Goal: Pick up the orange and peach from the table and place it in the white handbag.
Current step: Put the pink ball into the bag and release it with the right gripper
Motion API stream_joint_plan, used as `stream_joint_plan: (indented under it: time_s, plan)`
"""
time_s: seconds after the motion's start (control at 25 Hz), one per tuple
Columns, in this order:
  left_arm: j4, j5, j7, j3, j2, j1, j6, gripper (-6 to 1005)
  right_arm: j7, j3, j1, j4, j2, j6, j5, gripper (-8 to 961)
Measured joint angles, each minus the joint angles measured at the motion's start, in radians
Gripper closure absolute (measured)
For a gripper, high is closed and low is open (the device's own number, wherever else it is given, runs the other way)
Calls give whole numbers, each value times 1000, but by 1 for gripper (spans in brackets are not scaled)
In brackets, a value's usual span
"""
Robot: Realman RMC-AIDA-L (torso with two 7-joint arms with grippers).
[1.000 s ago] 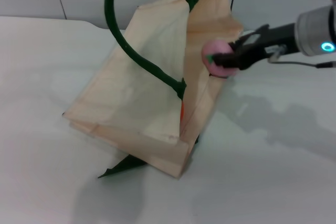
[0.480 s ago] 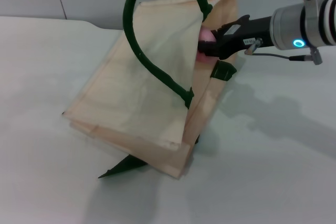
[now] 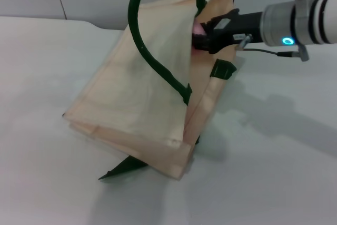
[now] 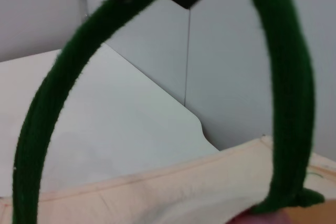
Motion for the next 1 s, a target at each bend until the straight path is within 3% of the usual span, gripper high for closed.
stream_joint_plan:
  time_s: [0.32, 0.68, 1.0]
  plan:
    - [2, 0, -14, 29, 1, -9, 8, 880, -128, -3, 69, 143, 0, -59, 107, 616]
    - [2, 0, -22, 34, 1, -17, 10, 879, -149, -4, 130, 234, 0, -107, 113, 620]
    - [5, 0, -23, 34, 1, -27, 10, 879, -145, -6, 167, 276, 3, -127, 109, 538]
